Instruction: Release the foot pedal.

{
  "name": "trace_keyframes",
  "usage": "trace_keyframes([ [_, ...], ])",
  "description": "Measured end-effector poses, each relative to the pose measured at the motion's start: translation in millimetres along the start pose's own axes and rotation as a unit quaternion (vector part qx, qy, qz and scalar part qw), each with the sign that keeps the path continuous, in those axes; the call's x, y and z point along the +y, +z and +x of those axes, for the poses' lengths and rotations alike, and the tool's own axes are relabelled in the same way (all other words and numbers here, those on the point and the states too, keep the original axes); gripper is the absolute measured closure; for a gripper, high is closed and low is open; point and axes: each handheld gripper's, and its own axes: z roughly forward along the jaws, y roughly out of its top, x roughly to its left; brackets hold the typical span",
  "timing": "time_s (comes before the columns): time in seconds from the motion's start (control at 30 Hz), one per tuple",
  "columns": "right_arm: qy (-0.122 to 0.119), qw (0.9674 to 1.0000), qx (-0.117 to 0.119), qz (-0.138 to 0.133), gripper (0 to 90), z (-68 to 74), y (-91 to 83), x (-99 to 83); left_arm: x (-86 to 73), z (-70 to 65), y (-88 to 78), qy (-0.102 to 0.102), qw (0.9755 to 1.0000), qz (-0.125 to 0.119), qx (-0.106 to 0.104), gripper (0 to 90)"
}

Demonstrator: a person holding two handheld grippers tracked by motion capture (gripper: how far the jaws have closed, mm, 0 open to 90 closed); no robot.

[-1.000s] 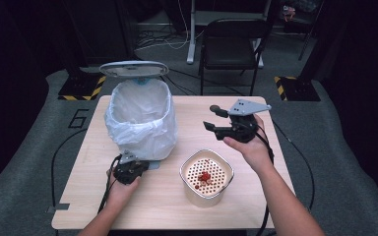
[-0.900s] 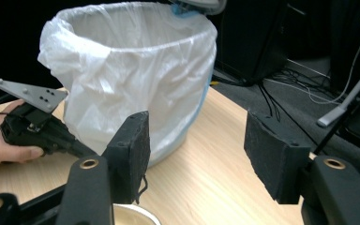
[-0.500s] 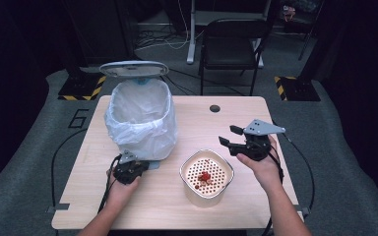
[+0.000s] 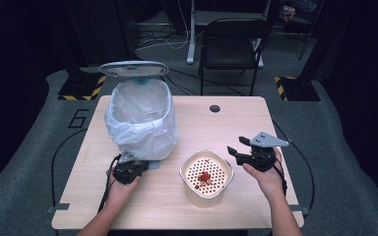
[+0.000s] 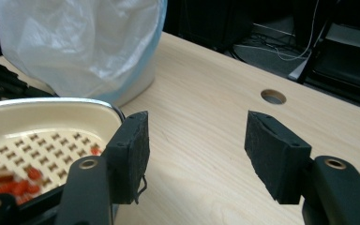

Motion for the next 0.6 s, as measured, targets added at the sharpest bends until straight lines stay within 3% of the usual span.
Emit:
trace_keyframes([
  [0.13, 0.005, 0.9999, -0.011, 0.007, 39.2, -4.5, -0.6, -12.2, -0.3, 1.9, -0.1, -0.010, 0.9999, -0.001, -0.006, 89.9],
  [0.2, 0.011, 0.9998, -0.014, 0.007, 39.0, -7.9, -0.6, -16.6, 0.1, 3.1, -1.7, -0.008, 0.9998, 0.003, -0.017, 85.6],
  [0.27, 0.022, 0.9996, -0.018, 0.007, 38.7, -11.6, 0.0, -21.9, 1.3, 0.9, -4.3, -0.009, 0.9999, 0.004, -0.010, 82.5],
  [0.33, 0.026, 0.9994, -0.021, 0.009, 38.5, -15.2, 0.8, -27.9, 2.3, 1.0, -8.0, -0.020, 0.9997, 0.003, -0.017, 76.7],
  [0.37, 0.028, 0.9992, -0.026, 0.011, 38.4, -16.1, 1.4, -30.9, 2.1, -0.1, -9.9, -0.036, 0.9992, 0.001, -0.016, 73.1],
  [0.4, 0.028, 0.9991, -0.030, 0.013, 38.4, -17.1, 1.8, -34.1, 2.3, 1.1, -13.5, -0.031, 0.9995, -0.003, -0.010, 72.6],
  [0.5, 0.030, 0.9986, -0.037, 0.020, 38.2, -20.1, 3.1, -42.7, 3.2, 4.6, -23.4, -0.046, 0.9987, -0.019, -0.001, 67.3],
  [0.53, 0.035, 0.9983, -0.040, 0.023, 38.1, -20.9, 3.6, -44.9, 3.2, 3.8, -23.7, -0.060, 0.9977, -0.030, 0.007, 63.7],
  [0.57, 0.037, 0.9981, -0.043, 0.023, 38.0, -22.0, 4.1, -47.2, 2.8, 7.3, -26.8, -0.046, 0.9988, -0.015, 0.008, 62.5],
  [0.6, 0.037, 0.9981, -0.044, 0.024, 37.9, -23.0, 4.7, -49.7, 2.0, 9.6, -28.4, -0.044, 0.9989, -0.013, 0.010, 61.3],
])
